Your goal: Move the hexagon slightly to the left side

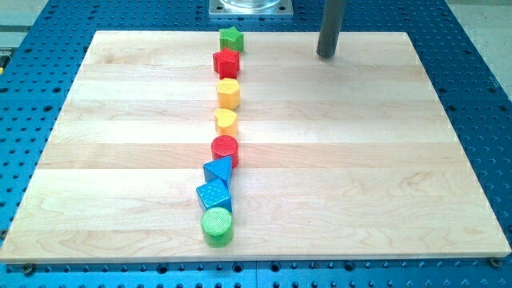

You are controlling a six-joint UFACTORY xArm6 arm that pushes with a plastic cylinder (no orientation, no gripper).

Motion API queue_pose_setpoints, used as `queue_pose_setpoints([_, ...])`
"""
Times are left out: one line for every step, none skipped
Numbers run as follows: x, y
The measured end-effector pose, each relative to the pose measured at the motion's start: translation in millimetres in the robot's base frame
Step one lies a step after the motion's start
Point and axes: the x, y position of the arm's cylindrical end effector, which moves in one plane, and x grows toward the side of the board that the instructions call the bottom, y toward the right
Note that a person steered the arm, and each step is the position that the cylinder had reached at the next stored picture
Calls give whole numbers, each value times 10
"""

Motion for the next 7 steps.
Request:
queue_pose_setpoints([-33, -11])
queue_pose_setpoints([-90, -176])
queue_pose_setpoints([-134, -265])
queue_pose_setpoints([369, -410])
queue_pose_setpoints([743, -541])
queue_pose_setpoints([935, -701])
queue_pose_setpoints([951, -922])
